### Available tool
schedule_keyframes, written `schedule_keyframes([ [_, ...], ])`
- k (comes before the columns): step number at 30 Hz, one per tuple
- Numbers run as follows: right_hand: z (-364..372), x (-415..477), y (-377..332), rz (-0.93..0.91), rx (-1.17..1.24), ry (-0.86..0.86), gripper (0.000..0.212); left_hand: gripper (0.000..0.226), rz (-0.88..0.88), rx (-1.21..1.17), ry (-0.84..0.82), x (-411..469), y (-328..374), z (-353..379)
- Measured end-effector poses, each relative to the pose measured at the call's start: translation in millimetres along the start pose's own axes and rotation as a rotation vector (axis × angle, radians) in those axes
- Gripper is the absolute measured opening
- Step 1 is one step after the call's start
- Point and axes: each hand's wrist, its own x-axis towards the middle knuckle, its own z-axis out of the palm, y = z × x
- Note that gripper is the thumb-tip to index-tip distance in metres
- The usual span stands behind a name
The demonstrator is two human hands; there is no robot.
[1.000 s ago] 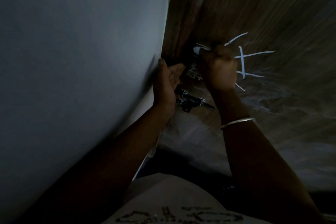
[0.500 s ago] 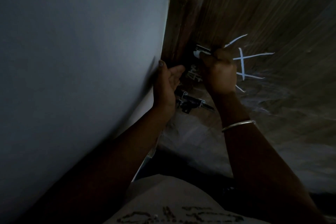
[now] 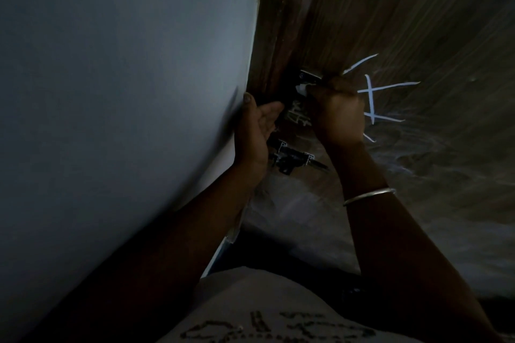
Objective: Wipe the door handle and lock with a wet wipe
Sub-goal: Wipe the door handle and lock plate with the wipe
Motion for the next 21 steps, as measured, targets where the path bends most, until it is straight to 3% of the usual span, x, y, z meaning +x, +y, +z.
schedule_keyframes([
  [5, 6.6, 5.5, -9.9, -0.049, -0.048, -0.078, 0.004, 0.070, 0.012, 0.006, 0.008, -1.3, 0.1, -0.5],
  [10, 1.8, 7.3, -26.9, -0.073, -0.098, -0.165, 0.014, 0.067, 0.021, 0.015, 0.026, -5.1, 1.5, 0.6],
  [16, -0.8, -5.0, -8.3, 0.092, -0.138, -0.195, 0.010, 0.068, 0.028, 0.038, 0.018, -5.6, 2.7, -1.6],
  [21, -1.3, 6.8, -14.0, 0.049, -0.145, -0.327, 0.020, 0.064, 0.053, 0.051, 0.043, -9.5, 1.1, -0.6],
])
